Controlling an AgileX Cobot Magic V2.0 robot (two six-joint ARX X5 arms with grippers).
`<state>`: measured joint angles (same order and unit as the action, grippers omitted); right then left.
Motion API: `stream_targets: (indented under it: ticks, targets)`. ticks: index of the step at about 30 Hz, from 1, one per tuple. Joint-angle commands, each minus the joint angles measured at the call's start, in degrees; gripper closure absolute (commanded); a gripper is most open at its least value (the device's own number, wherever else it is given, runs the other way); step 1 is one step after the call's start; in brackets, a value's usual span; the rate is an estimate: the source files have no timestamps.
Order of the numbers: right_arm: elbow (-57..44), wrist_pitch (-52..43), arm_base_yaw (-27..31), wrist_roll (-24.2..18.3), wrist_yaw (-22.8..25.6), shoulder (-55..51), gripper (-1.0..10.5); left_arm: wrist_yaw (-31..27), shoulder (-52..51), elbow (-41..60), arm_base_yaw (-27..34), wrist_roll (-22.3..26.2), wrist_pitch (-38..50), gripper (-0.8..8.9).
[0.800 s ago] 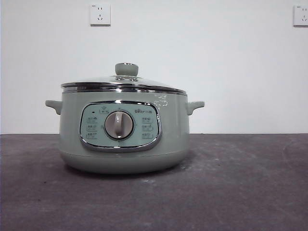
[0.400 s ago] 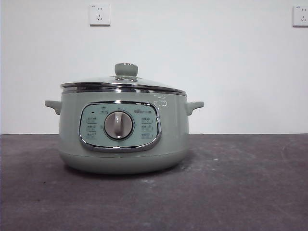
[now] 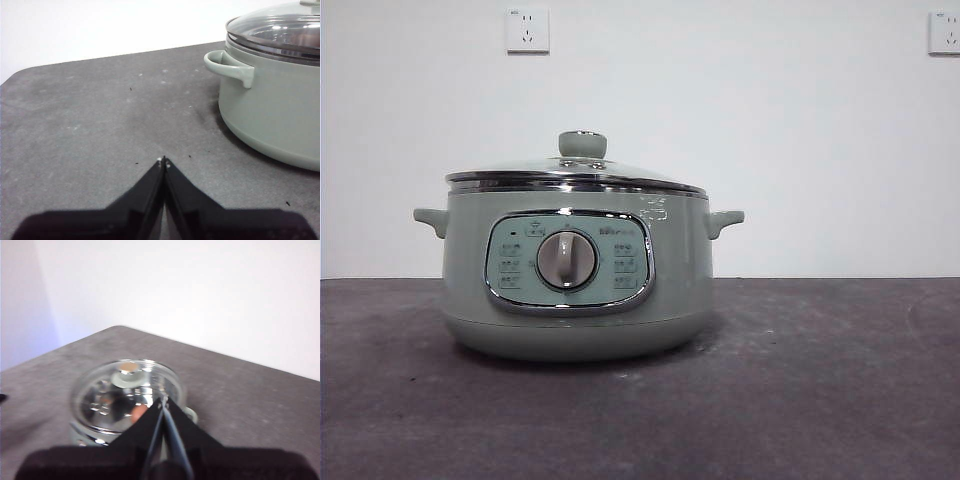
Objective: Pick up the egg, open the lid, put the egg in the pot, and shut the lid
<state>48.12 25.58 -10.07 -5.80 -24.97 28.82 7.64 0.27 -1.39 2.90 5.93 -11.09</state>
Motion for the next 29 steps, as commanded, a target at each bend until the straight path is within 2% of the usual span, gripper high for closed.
stream_targets:
  ticks: [1, 6, 12, 15, 22, 29]
  targets:
    - [-9.33, -5.73, 1.90, 0.39, 0.00, -5.18, 9.5, -0.07, -0.17, 0.72, 0.17, -0.42, -0.17, 8.17]
    - [-22.99, -13.92, 4.09, 0.74, 0.76, -14.08, 9.5, -0.07, -0.17, 0.72, 0.17, -0.42, -0.17, 8.16]
    - [-35.54, -17.64, 4.09, 5.97, 9.18, -22.60, 9.5, -0.04, -0.17, 0.72, 0.17, -0.42, -0.17, 8.17]
    - [-40.85, -19.30, 4.09, 7.10, 10.14, -26.45, 9.5, -0.07, -0.17, 0.72, 0.17, -0.42, -0.17, 8.17]
    - [-47.47, -19.08, 4.07, 8.81, 10.10, -28.76, 9.5, -0.07, -0.17, 0.72, 0.17, -0.42, -0.17, 8.17]
    - [-47.82, -16.09, 4.07, 9.44, 10.36, -28.76, 9.5, -0.07, -0.15, 0.72, 0.17, -0.42, -0.17, 8.17]
